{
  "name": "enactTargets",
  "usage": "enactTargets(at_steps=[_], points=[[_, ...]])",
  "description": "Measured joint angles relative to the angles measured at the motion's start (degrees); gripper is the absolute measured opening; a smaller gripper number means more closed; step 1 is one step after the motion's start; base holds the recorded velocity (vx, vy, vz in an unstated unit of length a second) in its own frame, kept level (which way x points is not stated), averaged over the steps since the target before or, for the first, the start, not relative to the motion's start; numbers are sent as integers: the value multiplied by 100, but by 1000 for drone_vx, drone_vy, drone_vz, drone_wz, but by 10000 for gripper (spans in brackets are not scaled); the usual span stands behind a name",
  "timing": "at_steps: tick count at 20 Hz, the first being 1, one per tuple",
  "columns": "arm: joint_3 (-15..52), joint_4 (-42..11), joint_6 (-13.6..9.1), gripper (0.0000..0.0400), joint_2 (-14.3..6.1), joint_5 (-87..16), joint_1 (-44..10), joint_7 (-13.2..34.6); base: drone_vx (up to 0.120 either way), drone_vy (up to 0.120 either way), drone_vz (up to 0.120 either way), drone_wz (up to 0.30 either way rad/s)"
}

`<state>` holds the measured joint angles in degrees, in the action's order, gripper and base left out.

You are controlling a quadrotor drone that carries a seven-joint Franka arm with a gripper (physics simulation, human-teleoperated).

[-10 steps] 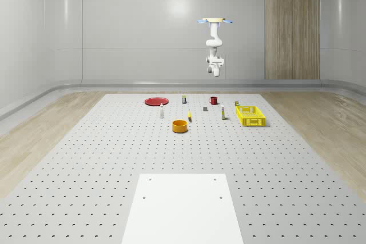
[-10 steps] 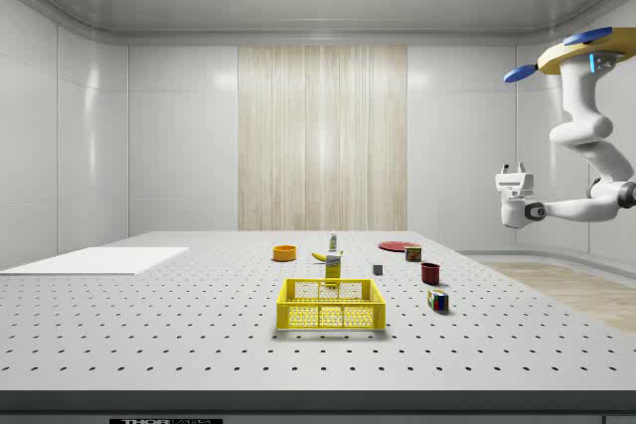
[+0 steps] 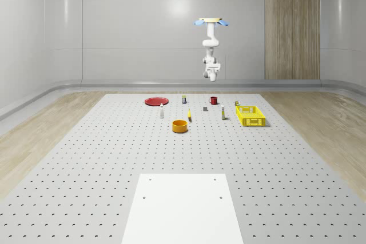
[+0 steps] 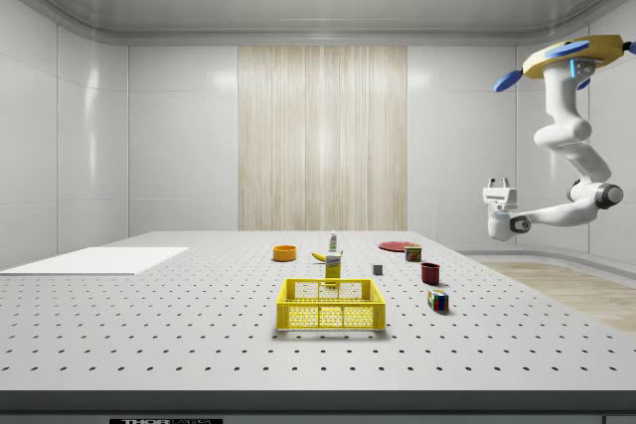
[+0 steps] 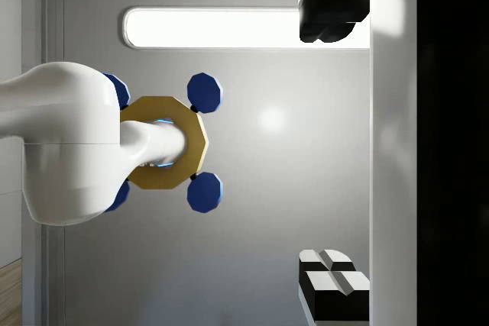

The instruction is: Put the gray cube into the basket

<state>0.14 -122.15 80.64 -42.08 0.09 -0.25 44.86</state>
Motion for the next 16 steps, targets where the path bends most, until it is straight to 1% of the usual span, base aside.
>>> enactTargets(at_steps=[3,6,10,16], points=[[3,236,-133,400,90,2,-4,-2,120,-120,0,0],[5,380,-209,400,144,3,-8,-3,120,-120,0,0],[7,474,-253,400,176,4,-12,-5,120,-120,0,0],[10,510,-258,400,181,5,-17,-7,120,-120,0,0]])
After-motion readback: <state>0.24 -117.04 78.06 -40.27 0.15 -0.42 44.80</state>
